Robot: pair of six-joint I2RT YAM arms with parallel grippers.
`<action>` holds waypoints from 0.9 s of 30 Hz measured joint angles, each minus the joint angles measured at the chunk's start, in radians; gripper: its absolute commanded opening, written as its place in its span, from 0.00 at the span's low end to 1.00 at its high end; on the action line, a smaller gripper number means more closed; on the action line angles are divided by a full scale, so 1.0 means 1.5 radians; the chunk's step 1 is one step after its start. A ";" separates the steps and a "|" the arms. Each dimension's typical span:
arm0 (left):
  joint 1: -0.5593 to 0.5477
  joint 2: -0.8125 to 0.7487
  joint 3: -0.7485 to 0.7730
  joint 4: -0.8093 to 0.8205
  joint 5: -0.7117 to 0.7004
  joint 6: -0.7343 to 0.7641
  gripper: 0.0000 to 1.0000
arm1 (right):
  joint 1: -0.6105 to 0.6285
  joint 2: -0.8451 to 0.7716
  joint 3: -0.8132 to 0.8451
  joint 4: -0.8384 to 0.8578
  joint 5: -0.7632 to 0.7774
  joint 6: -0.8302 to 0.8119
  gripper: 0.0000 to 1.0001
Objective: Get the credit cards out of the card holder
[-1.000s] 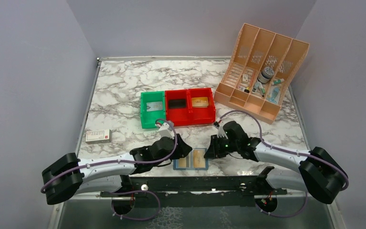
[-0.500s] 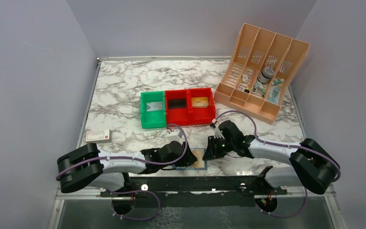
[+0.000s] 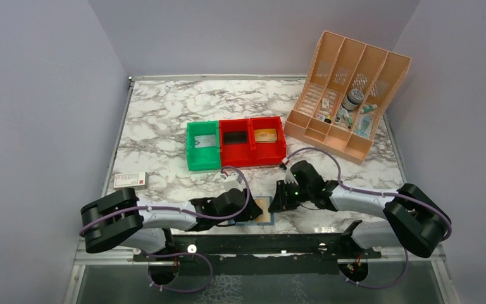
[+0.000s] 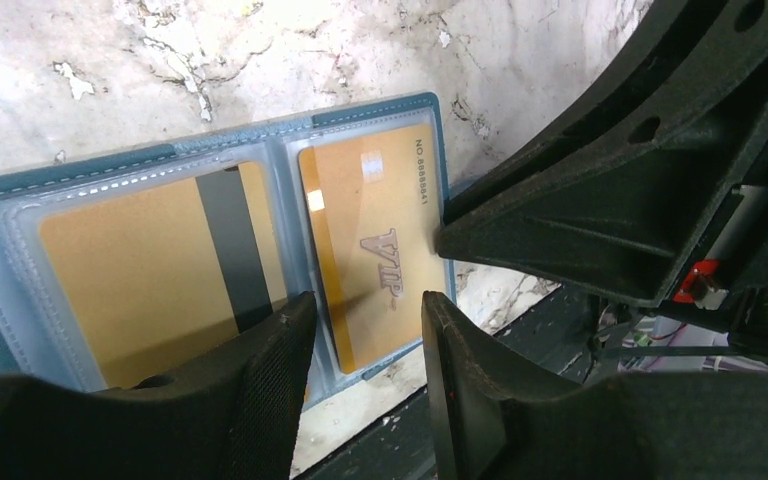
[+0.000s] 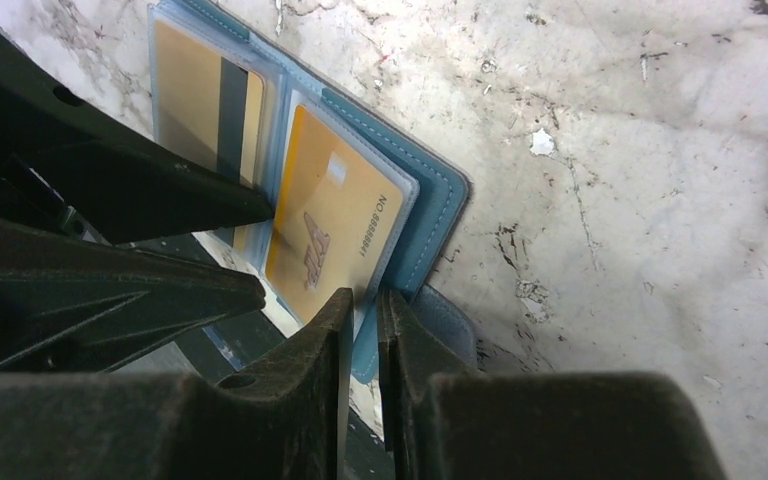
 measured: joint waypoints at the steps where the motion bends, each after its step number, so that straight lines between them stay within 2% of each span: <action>1: 0.000 0.004 0.001 0.000 -0.002 -0.002 0.46 | 0.000 -0.003 0.001 -0.003 0.001 -0.002 0.17; 11: -0.009 0.055 0.039 0.000 -0.020 -0.004 0.46 | 0.002 -0.067 0.046 -0.070 0.004 -0.036 0.18; 20: -0.012 0.054 0.038 0.001 -0.026 -0.007 0.46 | 0.004 0.015 0.033 -0.048 0.013 -0.029 0.17; 27: -0.012 0.044 0.006 0.043 -0.036 -0.035 0.46 | 0.001 0.020 0.004 0.006 0.011 0.008 0.16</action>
